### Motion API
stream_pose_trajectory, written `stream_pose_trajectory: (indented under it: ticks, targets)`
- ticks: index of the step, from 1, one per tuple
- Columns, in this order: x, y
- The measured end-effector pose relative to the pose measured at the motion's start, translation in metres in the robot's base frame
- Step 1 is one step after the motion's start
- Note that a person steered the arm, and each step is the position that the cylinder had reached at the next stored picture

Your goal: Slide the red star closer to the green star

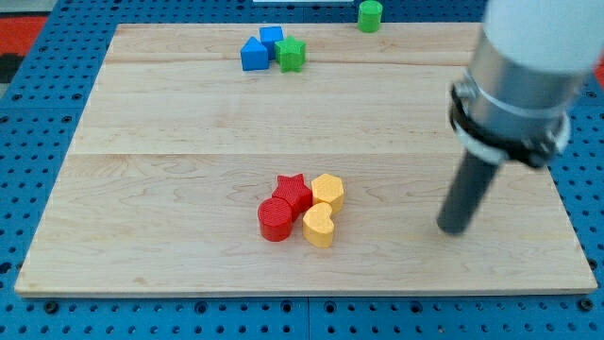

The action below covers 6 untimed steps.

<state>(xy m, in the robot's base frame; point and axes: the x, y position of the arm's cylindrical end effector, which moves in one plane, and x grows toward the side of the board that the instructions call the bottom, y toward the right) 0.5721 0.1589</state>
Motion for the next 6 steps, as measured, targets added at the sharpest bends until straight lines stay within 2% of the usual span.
stream_pose_trajectory:
  ticks: [1,2,5,6]
  targets:
    - [0.035,-0.050]
    - [0.035,-0.145]
    - [-0.015,-0.183]
    - [-0.014,-0.184]
